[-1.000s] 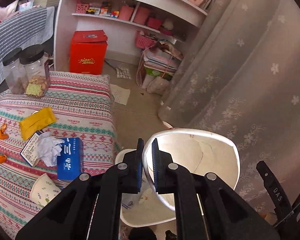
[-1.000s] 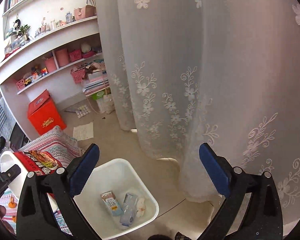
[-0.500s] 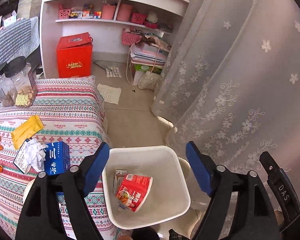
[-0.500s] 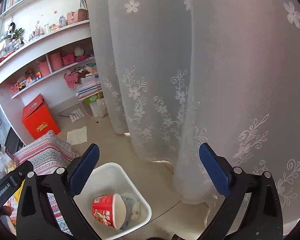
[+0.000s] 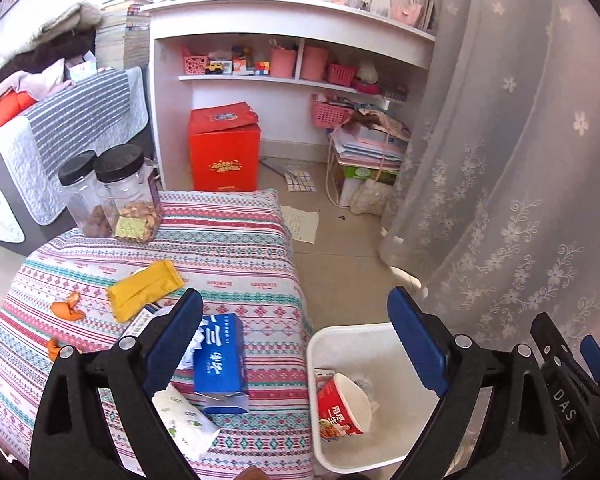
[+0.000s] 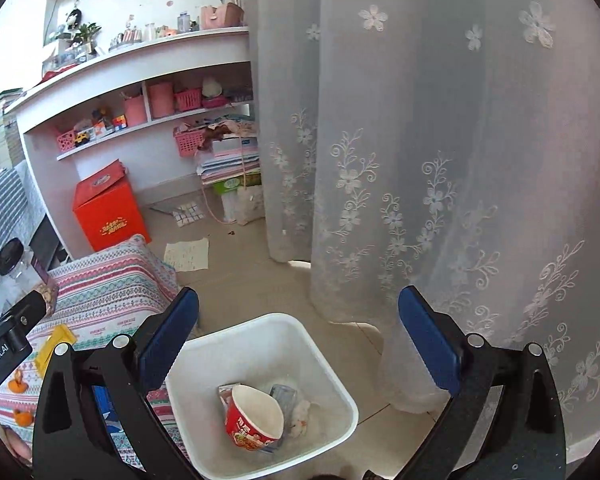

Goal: Collect trash
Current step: 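Move the left tool over the white bin and release the red noodle cup, then reach the left tool to the large orange peel and grasp it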

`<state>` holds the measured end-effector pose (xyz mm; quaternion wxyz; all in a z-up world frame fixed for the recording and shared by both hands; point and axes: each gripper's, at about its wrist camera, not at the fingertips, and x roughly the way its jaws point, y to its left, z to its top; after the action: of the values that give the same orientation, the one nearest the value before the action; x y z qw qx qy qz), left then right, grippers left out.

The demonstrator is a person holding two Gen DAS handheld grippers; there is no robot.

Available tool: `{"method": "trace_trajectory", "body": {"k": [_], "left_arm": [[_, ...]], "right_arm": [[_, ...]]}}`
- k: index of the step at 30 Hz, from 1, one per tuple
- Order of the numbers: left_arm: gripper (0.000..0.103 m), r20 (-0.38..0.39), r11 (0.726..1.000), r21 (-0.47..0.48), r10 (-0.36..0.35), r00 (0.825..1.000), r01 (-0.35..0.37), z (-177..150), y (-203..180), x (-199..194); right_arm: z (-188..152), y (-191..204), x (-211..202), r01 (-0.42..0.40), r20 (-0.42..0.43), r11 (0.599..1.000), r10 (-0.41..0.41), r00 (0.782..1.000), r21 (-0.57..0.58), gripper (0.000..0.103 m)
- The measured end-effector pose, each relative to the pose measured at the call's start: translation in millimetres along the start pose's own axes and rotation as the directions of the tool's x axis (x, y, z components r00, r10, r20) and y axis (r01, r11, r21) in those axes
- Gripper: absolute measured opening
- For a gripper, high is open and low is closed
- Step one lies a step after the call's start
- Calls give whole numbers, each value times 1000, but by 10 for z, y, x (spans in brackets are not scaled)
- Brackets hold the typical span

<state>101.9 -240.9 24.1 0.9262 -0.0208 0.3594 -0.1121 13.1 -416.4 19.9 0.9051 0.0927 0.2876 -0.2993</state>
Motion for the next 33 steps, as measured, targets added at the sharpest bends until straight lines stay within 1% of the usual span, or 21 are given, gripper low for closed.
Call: {"method": "trace_trajectory", "body": {"k": [6, 12, 18, 22, 24, 27, 30, 33], "left_arm": [[91, -8, 996, -50, 77, 997, -77, -29, 478, 29], [91, -33, 982, -105, 154, 988, -157, -90, 1030, 69], [91, -78, 958, -161, 227, 971, -237, -199, 1616, 111], [91, -142, 937, -200, 263, 954, -288, -298, 2041, 205], [91, -187, 922, -224, 278, 942, -317, -363, 2266, 279], [91, -256, 889, -273, 302, 918, -368, -502, 2624, 389], [91, -333, 843, -346, 299, 894, -411, -686, 2960, 517], [91, -395, 787, -433, 273, 877, -440, -868, 3229, 656]], "right_arm": [[-72, 423, -10, -35, -4, 997, 35, 999, -75, 96], [-154, 852, -30, -83, -14, 989, 82, 997, -120, 96], [-297, 1388, -57, -138, -27, 973, 135, 990, -187, 96], [-407, 1727, -60, -173, -48, 955, 166, 985, -242, 96], [-466, 1878, -71, -191, -58, 944, 182, 982, -269, 96], [-539, 2067, -86, -211, -72, 929, 199, 977, -304, 96], [-600, 2202, -96, -227, -85, 919, 211, 974, -323, 96], [-654, 2315, -91, -237, -98, 911, 216, 971, -338, 96]]}}
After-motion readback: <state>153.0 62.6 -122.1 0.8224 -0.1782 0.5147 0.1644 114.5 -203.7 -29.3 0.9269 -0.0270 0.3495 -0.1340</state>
